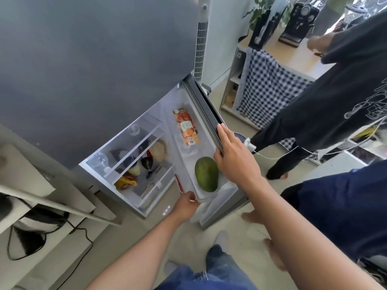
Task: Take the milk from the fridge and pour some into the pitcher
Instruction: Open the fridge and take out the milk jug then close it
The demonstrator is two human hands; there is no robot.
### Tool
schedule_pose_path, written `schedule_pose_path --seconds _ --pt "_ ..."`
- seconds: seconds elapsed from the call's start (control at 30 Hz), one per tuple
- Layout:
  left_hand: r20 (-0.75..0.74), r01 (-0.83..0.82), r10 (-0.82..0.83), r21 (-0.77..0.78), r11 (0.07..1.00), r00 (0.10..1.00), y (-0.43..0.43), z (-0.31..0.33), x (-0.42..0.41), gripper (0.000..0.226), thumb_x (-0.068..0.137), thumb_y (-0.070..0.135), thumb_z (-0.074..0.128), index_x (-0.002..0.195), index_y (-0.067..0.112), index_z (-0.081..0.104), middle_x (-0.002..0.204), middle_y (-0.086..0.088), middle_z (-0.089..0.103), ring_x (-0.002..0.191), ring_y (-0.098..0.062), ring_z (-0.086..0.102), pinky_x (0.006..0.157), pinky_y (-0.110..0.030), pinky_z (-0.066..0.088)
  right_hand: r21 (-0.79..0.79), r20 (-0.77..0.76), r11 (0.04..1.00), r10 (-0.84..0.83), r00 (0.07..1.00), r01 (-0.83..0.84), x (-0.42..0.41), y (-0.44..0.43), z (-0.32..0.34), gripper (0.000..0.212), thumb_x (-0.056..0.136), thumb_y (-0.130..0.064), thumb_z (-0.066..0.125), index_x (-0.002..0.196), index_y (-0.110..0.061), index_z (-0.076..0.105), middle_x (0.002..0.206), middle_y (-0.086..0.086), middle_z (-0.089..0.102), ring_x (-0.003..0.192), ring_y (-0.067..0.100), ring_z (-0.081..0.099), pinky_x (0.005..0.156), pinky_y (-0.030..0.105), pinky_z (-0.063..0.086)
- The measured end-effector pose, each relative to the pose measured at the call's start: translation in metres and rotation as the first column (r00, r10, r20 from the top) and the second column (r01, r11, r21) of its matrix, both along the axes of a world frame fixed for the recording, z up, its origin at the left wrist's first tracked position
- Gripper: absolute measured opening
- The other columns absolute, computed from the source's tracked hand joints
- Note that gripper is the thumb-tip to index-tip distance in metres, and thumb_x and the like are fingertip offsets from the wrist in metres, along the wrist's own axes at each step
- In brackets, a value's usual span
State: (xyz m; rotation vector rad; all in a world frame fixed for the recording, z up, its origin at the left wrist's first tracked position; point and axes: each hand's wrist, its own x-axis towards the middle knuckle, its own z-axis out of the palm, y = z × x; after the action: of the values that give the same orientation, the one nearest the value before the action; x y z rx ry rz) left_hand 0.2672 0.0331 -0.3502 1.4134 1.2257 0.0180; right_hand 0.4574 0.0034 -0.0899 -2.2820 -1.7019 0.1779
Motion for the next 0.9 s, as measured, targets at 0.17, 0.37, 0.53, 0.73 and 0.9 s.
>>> schedule_pose_path --seconds 0.17,0.37,0.53,0.73,0.9 --pt "-0.027 -0.122 0.123 0.051 0.991 0.992 -0.005 -0.015 0.006 0.048 0.080 0.060 0.077 0.084 0.013 0.072 0.114 -0.029 0.073 0.095 -0.035 0.077 0.080 -0.047 0.063 -0.008 -0.005 1.000 0.007 1.000 -0.007 0.003 0.001 0.000 0.074 0.111 -0.025 0.052 0.176 -0.017 0.020 0.182 0.001 0.025 0.145 0.031 0.052 0.117 0.050 0.048" --pt "-0.042 -0.199 0.202 0.077 0.977 0.978 -0.005 0.020 0.003 0.052 0.088 0.053 0.073 0.105 0.004 0.075 0.123 -0.023 0.069 0.086 -0.017 0.070 0.082 -0.032 0.060 0.002 -0.022 1.000 -0.005 1.000 0.005 0.000 0.003 -0.001 0.075 0.111 -0.027 0.053 0.177 -0.018 0.020 0.182 0.000 0.027 0.144 0.029 0.052 0.117 0.048 0.048" --pt "-0.025 -0.255 0.265 0.198 0.946 0.964 -0.004 0.041 0.000 0.034 0.097 0.039 0.082 0.111 0.013 0.065 0.120 -0.014 0.067 0.095 -0.022 0.069 0.081 -0.032 0.054 0.006 -0.030 1.000 -0.008 1.000 0.008 -0.003 0.002 -0.001 0.075 0.111 -0.026 0.053 0.177 -0.019 0.019 0.182 0.001 0.027 0.146 0.030 0.051 0.119 0.047 0.046" --pt "-0.004 -0.421 0.424 0.116 0.900 0.906 0.014 0.042 -0.021 0.055 0.102 0.012 0.076 0.145 0.009 0.042 0.135 -0.013 0.069 0.116 -0.032 0.069 0.095 -0.041 0.056 0.002 -0.033 1.000 -0.008 0.999 0.008 -0.002 0.002 0.000 0.074 0.112 -0.027 0.052 0.177 -0.020 0.019 0.182 0.001 0.028 0.150 0.030 0.050 0.122 0.047 0.045" --pt "0.149 -0.333 0.355 -0.154 0.930 0.923 0.020 0.048 -0.035 0.063 0.094 -0.002 0.074 0.142 0.031 0.049 0.120 0.006 0.072 0.109 -0.014 0.068 0.078 -0.026 0.050 -0.007 -0.023 1.000 -0.008 1.000 0.008 -0.001 0.004 0.000 0.074 0.112 -0.030 0.052 0.178 -0.022 0.017 0.180 0.002 0.032 0.151 0.031 0.051 0.123 0.048 0.045"
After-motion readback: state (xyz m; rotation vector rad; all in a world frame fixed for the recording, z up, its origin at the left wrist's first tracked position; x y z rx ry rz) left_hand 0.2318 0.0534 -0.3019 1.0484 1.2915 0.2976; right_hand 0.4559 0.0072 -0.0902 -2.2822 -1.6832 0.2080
